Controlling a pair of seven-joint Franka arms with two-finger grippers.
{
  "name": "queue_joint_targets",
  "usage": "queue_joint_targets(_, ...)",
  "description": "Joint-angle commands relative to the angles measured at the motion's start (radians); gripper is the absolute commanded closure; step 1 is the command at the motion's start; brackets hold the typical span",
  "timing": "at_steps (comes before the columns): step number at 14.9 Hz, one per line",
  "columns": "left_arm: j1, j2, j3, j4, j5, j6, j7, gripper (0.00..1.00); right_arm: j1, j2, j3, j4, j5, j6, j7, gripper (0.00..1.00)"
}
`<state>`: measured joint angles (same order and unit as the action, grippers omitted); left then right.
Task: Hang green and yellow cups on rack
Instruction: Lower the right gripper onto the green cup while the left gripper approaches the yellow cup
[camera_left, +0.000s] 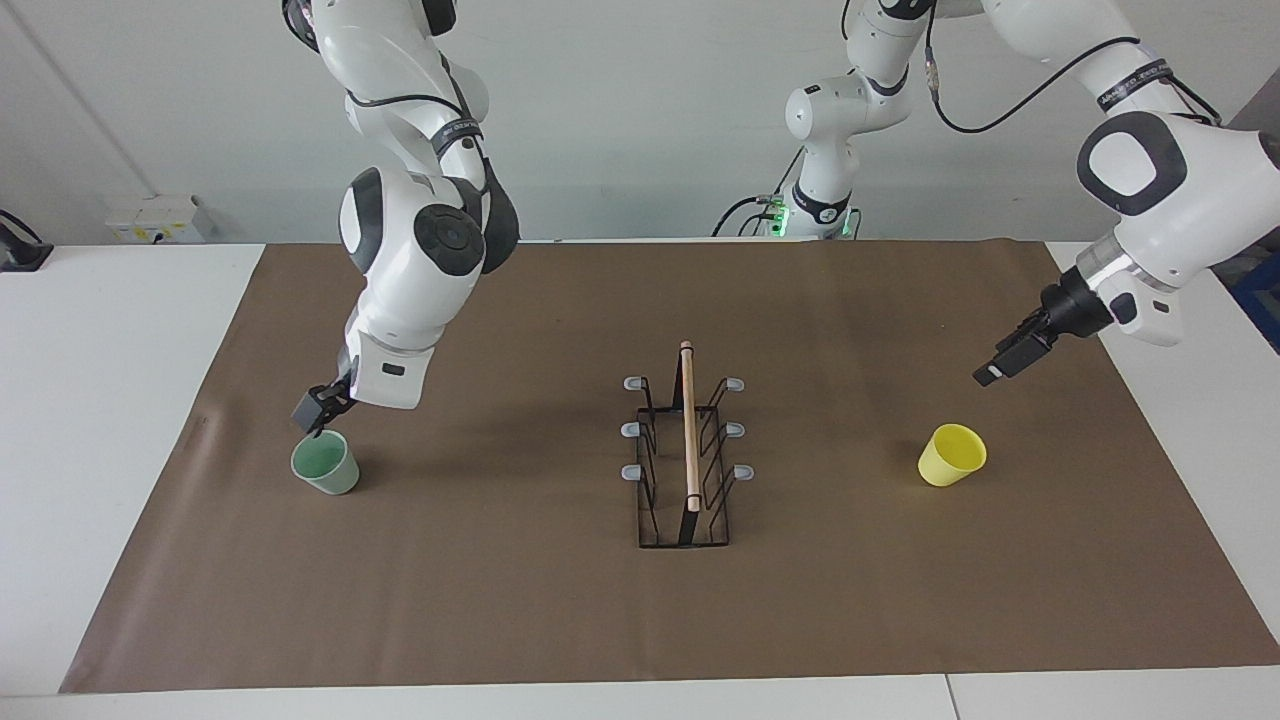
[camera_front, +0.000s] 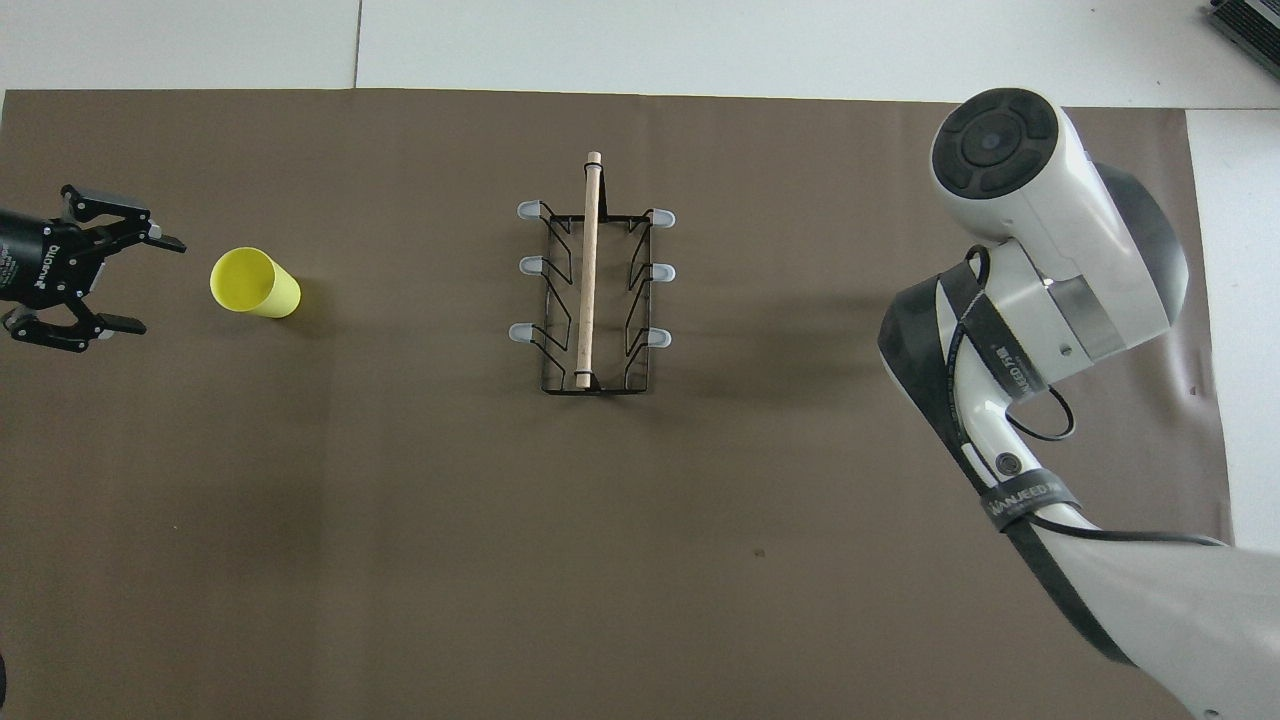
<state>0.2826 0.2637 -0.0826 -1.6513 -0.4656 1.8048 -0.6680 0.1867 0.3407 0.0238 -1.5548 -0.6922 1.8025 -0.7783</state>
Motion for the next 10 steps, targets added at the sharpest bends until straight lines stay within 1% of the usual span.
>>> queue_joint_targets(1, 0.033, 0.034, -0.012, -0.012, -0.117, 0.066, -0.247, 0.0, 0.0, -0.005, 0.008, -0.068, -0.07, 0.063, -0.056, 0.0)
queue_joint_targets(2, 0.055, 0.055, -0.012, -0.007, -0.158, 0.07, -0.301, 0.0, 0.005, 0.003, 0.008, -0.089, -0.081, 0.093, -0.056, 0.0)
queue_joint_targets(4, 0.081, 0.083, -0.012, -0.018, -0.264, 0.097, -0.332, 0.0, 0.02, 0.038, 0.01, -0.096, -0.153, 0.103, -0.058, 0.0)
queue_joint_targets(7, 0.116, 0.101, -0.012, -0.048, -0.339, 0.151, -0.392, 0.0, 0.051, 0.102, 0.01, -0.096, -0.175, 0.103, -0.055, 0.0)
queue_joint_targets(9, 0.148, 0.103, -0.017, -0.099, -0.392, 0.159, -0.387, 0.0, 0.056, 0.122, 0.01, -0.097, -0.175, 0.11, -0.055, 0.0)
queue_joint_targets(10, 0.158, 0.101, -0.017, -0.123, -0.419, 0.159, -0.383, 0.0, 0.054, 0.126, 0.01, -0.112, -0.175, 0.136, -0.055, 0.0)
